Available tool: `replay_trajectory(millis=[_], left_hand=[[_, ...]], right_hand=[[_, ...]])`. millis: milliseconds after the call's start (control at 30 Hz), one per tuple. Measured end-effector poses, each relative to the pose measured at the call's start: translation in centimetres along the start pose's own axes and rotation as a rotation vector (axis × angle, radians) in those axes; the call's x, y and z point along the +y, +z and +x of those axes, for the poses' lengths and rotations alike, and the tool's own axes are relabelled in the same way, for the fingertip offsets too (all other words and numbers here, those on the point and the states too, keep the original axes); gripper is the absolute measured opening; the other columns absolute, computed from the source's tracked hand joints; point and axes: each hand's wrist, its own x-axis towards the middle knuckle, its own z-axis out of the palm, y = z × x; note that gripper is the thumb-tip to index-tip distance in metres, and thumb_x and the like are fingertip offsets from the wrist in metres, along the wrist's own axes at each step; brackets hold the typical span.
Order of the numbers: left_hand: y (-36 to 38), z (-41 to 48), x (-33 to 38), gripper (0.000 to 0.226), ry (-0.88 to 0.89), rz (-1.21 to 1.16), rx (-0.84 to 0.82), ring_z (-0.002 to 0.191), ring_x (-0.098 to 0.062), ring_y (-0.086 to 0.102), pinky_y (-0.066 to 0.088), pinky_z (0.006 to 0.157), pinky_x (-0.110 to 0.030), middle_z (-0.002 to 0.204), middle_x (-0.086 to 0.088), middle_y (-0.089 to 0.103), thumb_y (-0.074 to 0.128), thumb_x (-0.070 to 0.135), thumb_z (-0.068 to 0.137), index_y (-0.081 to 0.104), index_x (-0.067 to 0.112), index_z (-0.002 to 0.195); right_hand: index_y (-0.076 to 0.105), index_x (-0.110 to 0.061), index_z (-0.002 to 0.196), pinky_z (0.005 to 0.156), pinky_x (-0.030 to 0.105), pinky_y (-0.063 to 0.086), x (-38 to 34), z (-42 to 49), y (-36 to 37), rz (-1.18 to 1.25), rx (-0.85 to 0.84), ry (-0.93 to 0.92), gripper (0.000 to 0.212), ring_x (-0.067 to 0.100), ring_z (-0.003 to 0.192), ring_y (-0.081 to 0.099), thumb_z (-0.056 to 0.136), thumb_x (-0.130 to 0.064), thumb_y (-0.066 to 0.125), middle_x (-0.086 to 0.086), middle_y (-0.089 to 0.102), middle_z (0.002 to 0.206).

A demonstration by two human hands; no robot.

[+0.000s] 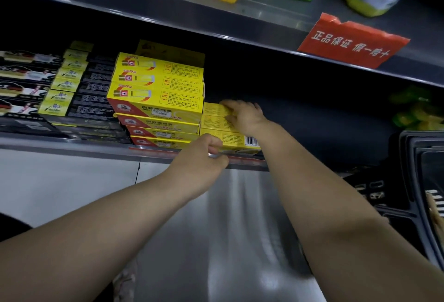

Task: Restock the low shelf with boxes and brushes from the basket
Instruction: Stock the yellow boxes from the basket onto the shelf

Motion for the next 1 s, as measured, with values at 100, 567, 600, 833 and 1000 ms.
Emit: replay_trajectory(millis=[100,567,600,833,1000], left_hand=[[0.4,0.1,0.3,0.032,0.009,0.02,-0.013,0.086,-0.003,0.052,0.037,0.057,-0.004,0.111,0.01,0.053,0.054,0.022,0.091,0.052,0.023,0.122],[4.2,-0.1,5.6,0.028,0.099,0.02,-0.021,0.092,-0.012,0.056,0.044,0.072,-0.022,0.101,0.008,0.056,0.054,0.015,0.087,0.055,0.018,0.115],[4.4,-0.2,6.0,0.028,0.107,0.027,-0.011,0.092,-0.013,0.057,0.044,0.074,-0.024,0.098,0.009,0.056,0.054,0.015,0.087,0.055,0.017,0.116],[7.5,-2.3,10.5,0.016,0.35,0.034,-0.061,0.071,-0.007,0.054,0.047,0.075,-0.025,0.079,0.012,0.054,0.057,0.011,0.086,0.055,0.018,0.101],[11.7,-4.7,12.7,0.026,0.687,0.326,-0.125,0.102,-0.009,0.053,0.039,0.092,-0.021,0.104,0.007,0.056,0.06,0.024,0.087,0.056,0.02,0.113]], right_hand=[[0.032,-0.033,0.144,0.115,0.046,0.007,0.6,0.2,1.2,0.067,-0.023,-0.017,0.045,0.028,0.138,0.027,0.099,-0.028,0.037,0.004,0.032,0.151],[0.049,0.004,0.124,0.074,0.028,0.044,2.1,-4.8,-2.1,0.635,0.135,0.525,0.034,0.028,0.104,0.058,0.091,-0.002,0.046,0.019,0.057,0.125],[0.05,0.005,0.125,0.078,0.029,0.046,2.1,-5.3,-3.7,0.599,0.117,0.495,0.035,0.028,0.107,0.058,0.091,-0.002,0.047,0.019,0.057,0.126],[0.065,-0.011,0.11,0.073,0.018,0.041,5.5,-16.1,-14.0,0.547,0.12,0.242,0.023,0.016,0.092,0.058,0.088,-0.011,0.061,0.005,0.066,0.103],[0.064,-0.022,0.085,0.071,0.011,0.045,10.9,-26.1,-14.2,0.768,0.359,0.206,0.015,0.006,0.075,0.058,0.087,-0.007,0.061,-0.002,0.065,0.082]])
